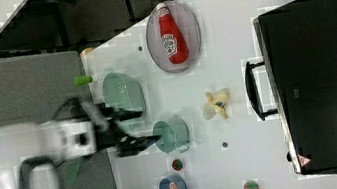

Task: Pick banana from table and place on oven.

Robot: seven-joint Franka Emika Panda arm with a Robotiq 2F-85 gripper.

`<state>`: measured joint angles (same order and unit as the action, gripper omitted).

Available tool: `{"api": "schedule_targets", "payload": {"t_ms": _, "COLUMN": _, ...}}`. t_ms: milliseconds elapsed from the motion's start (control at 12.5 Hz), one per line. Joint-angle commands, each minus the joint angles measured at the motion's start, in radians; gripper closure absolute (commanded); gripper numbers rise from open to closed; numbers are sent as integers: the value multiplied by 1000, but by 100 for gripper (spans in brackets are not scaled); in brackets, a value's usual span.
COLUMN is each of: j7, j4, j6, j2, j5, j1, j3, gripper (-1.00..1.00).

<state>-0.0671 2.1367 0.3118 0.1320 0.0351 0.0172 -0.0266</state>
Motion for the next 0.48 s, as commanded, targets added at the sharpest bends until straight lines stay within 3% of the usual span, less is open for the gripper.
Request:
{"api": "schedule_targets", "payload": {"t_ms": 80, "j7": -30, "j4": 49, "j6": 109, "j2": -63, "j5": -21, "j1": 4, "j3": 5, "gripper": -100}}
{"api": "schedule_targets", "payload": {"t_ms": 480, "j7": -30, "j4": 146, "j6": 411, "j2": -231, "j5": -21, "j1": 5, "j3": 3, "gripper": -100}}
